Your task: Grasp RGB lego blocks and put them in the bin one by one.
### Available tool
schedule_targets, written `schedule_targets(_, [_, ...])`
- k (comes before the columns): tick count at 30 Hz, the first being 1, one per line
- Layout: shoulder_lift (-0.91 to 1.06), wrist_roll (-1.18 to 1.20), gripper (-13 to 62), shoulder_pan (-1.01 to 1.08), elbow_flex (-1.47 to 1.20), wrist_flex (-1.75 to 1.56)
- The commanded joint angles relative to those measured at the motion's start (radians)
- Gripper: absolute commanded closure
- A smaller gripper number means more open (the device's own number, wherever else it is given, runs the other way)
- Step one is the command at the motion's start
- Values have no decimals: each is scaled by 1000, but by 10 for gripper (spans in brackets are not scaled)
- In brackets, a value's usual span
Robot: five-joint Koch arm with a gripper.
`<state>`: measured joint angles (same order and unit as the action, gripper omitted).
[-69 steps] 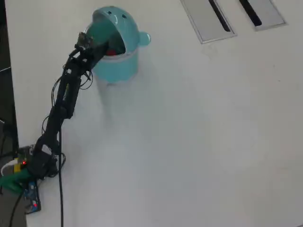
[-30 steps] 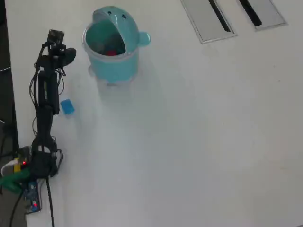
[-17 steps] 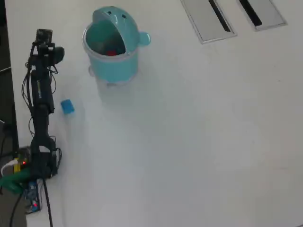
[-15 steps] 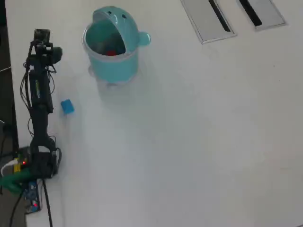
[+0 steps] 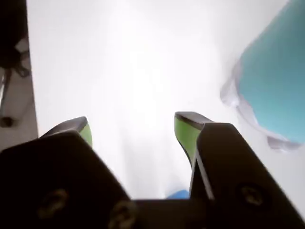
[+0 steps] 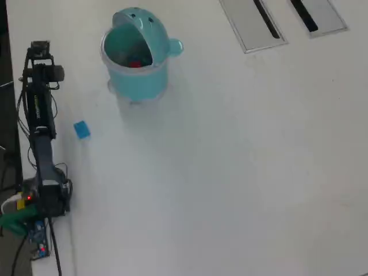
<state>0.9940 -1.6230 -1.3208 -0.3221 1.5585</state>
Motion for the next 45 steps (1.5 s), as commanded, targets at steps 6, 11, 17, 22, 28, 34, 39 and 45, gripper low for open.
schedule_targets(6, [58,-109,170,-18,-58,-91])
schedule_targets(11, [46,-164,171,-5,-87,-106])
schedule_targets(17, [69,-238,180,40,-152,-31])
schedule_targets(22, [176,-282,180,66,-393,-114])
schedule_targets(28, [255,-290,180,87,-617,-218])
schedule_targets(34, [295,-330,180,118,-733,-239])
schedule_targets(39, [342,-344,180,132,-853,-258])
schedule_targets(45, [387,-370,180,152,-991,-333])
